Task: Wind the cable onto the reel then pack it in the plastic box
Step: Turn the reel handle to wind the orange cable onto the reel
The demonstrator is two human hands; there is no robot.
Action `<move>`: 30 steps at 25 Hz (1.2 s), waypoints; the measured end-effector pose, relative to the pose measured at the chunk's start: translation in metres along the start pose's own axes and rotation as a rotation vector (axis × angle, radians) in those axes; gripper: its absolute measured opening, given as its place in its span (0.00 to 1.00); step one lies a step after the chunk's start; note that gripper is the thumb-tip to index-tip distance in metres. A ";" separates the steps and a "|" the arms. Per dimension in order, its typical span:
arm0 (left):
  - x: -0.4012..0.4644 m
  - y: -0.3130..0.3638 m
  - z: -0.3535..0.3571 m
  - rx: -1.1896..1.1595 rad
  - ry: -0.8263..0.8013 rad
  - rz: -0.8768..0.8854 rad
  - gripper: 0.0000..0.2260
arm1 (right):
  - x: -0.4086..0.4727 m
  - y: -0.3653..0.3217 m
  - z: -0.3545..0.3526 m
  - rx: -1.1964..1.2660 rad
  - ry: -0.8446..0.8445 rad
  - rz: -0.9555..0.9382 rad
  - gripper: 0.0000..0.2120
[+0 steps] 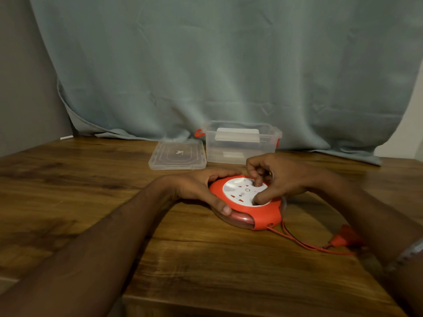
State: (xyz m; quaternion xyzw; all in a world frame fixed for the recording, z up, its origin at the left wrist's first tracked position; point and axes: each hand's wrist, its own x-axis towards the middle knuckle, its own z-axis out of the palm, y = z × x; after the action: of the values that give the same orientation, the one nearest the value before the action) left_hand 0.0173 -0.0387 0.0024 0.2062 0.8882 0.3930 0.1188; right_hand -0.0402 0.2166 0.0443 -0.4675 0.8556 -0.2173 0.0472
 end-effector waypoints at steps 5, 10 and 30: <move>0.001 -0.001 0.000 0.023 0.017 -0.015 0.55 | 0.001 -0.006 0.004 -0.115 0.036 -0.036 0.23; 0.001 0.001 0.002 0.006 0.036 0.003 0.53 | 0.006 -0.013 0.012 -0.184 0.074 0.011 0.25; -0.003 0.008 0.004 -0.030 0.051 -0.004 0.42 | -0.001 0.008 -0.010 0.084 -0.055 0.014 0.30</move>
State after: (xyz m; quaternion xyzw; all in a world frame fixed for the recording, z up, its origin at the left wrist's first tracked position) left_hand 0.0237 -0.0327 0.0062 0.1926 0.8853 0.4114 0.0999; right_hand -0.0483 0.2246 0.0501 -0.4649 0.8473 -0.2397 0.0920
